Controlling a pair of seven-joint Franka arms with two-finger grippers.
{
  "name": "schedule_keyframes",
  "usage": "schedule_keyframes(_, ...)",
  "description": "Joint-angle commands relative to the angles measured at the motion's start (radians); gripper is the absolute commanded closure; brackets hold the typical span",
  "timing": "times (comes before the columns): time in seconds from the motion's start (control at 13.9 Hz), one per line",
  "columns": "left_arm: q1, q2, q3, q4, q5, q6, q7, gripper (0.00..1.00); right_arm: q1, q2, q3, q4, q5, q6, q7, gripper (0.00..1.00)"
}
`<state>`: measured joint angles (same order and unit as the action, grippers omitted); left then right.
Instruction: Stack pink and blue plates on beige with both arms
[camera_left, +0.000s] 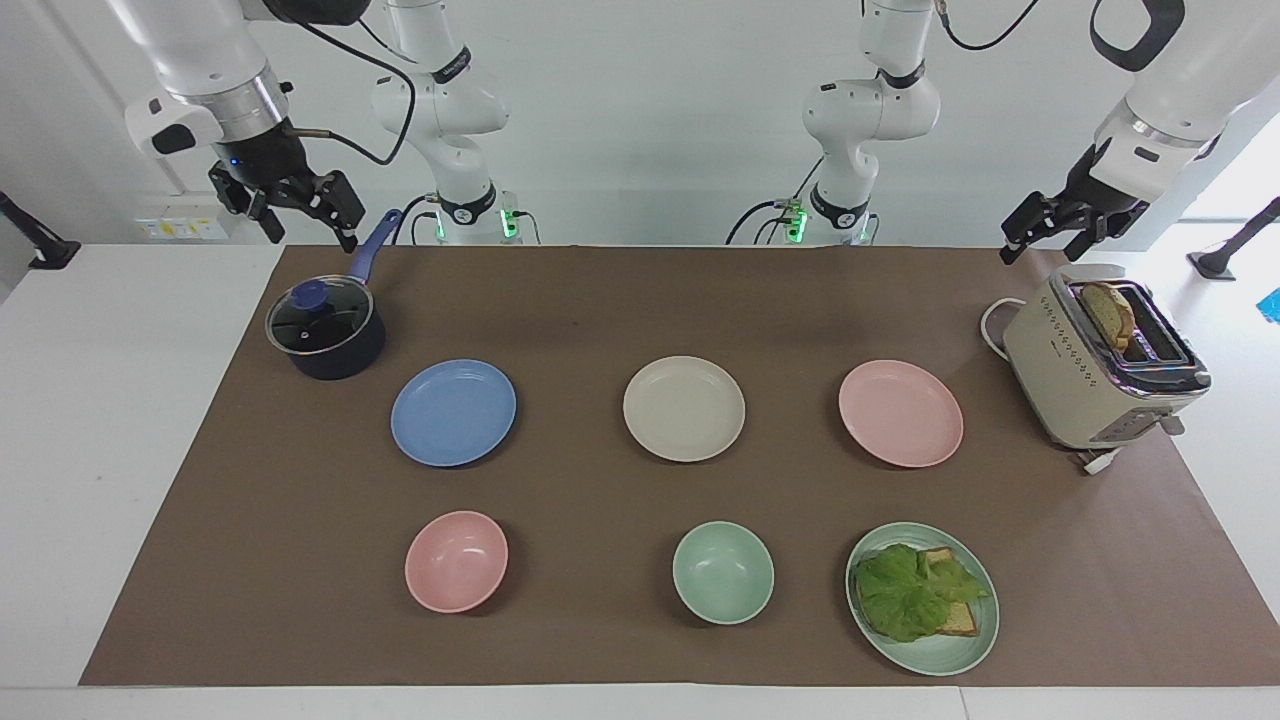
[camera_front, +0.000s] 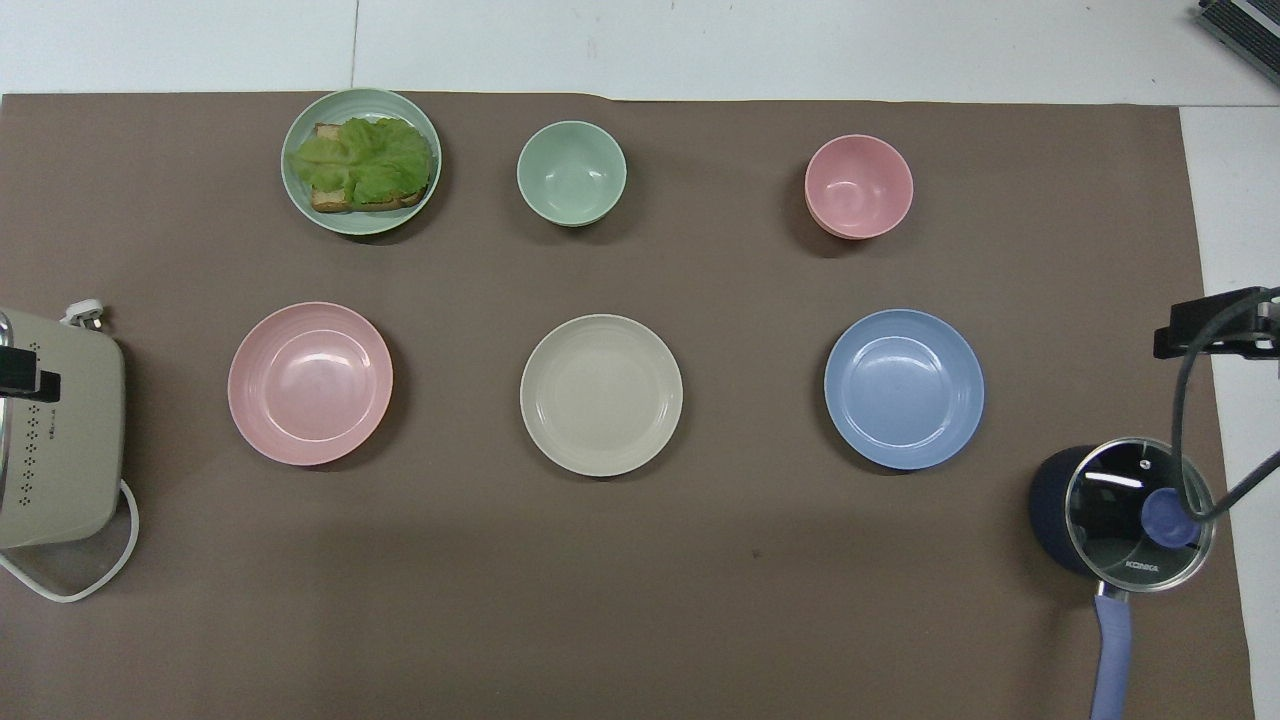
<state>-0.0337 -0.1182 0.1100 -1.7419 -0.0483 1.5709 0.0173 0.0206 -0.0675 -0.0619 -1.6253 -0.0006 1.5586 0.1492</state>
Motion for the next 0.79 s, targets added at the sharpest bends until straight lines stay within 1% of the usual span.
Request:
schedule_keyframes(0.0,-0.003,-0.012,0.003,-0.065,0.019,0.064,-0.002,0.00,-0.001,-0.023,0.005,-0.111,0.014,0.113,-0.031,0.00)
schedule_keyframes(0.14,-0.003,-0.012,0.003,-0.125,0.019,0.139,-0.002,0.00,0.004,-0.020,0.008,-0.108,0.013,0.118,-0.033,0.00)
schedule_keyframes(0.36,0.001,-0.008,0.003,-0.149,0.019,0.178,-0.002,0.00,0.002,-0.015,0.007,-0.085,-0.002,0.106,-0.030,0.00)
schedule_keyframes(0.43,0.002,0.005,0.003,-0.172,0.019,0.210,-0.002,0.00,0.002,-0.017,0.007,-0.067,-0.007,0.092,-0.030,0.00)
schedule_keyframes(0.57,0.002,0.017,0.002,-0.255,0.019,0.312,-0.002,0.00,0.002,-0.008,0.008,0.005,-0.007,0.005,-0.020,0.00)
schedule_keyframes(0.72,0.003,0.041,0.003,-0.324,0.018,0.404,0.000,0.00,-0.001,-0.005,0.008,0.004,-0.001,0.001,-0.020,0.00)
